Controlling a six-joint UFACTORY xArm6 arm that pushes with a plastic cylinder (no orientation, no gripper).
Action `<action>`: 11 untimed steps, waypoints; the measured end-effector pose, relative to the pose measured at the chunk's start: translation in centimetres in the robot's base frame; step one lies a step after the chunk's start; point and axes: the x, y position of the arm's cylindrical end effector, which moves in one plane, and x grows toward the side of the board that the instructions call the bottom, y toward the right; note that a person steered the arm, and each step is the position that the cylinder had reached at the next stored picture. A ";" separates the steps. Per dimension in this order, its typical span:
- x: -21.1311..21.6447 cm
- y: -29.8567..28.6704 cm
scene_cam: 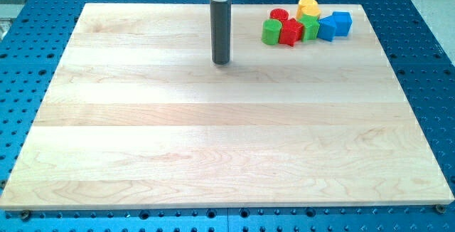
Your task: Move the arm towards the center right side of the board
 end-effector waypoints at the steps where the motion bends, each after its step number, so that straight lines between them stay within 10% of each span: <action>1: 0.0 0.0; 6: 4.8 0.9; 8: 8.5 16.6; 11: -4.5 33.1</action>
